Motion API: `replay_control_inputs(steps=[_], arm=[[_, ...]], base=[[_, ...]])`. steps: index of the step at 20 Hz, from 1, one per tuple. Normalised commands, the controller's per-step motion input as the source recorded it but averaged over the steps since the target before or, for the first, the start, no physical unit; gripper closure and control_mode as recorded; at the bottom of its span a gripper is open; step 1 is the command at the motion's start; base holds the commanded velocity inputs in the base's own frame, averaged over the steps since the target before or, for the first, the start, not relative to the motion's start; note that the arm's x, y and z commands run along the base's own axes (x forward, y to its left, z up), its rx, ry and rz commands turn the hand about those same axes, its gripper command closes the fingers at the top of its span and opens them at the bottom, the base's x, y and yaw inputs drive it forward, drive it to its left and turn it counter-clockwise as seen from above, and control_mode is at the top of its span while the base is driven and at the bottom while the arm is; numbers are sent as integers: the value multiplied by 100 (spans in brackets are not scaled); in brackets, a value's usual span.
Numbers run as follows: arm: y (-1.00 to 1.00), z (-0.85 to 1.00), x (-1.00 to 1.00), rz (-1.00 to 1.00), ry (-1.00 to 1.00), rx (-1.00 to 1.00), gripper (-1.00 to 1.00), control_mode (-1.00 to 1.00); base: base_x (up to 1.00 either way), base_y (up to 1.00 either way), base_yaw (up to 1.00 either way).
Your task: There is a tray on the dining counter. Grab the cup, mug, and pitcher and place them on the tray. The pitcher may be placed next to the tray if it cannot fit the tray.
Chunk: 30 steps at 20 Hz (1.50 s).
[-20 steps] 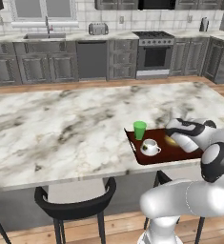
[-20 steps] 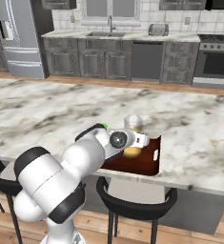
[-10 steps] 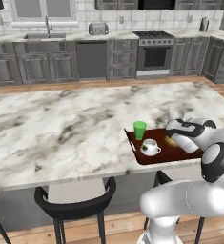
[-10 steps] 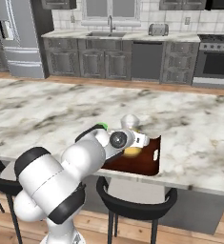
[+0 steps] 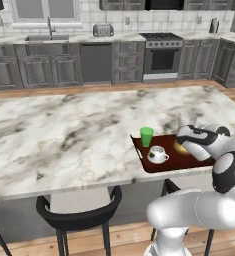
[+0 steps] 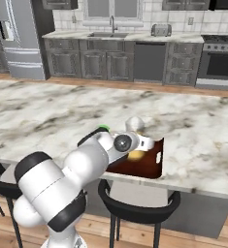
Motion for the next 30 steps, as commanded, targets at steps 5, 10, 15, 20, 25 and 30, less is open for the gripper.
replay_control_inputs(steps=[5, 10, 15, 20, 25, 30], arm=[[-7, 0, -1, 0, 1, 0, -100, -100], [-1, 0, -7, 0, 2, -2, -100, -100], [0, 0, -21, 12, 1, -5, -100, -100], [0, 0, -25, 33, 0, -4, -100, -100], [0, 2, -8, 26, 0, 0, -100, -100], [0, 29, -27, 6, 2, 0, -100, -100]], base=[[0, 0, 0], [0, 0, 0], [0, 0, 0], [0, 0, 0], [0, 0, 0], [0, 0, 0]])
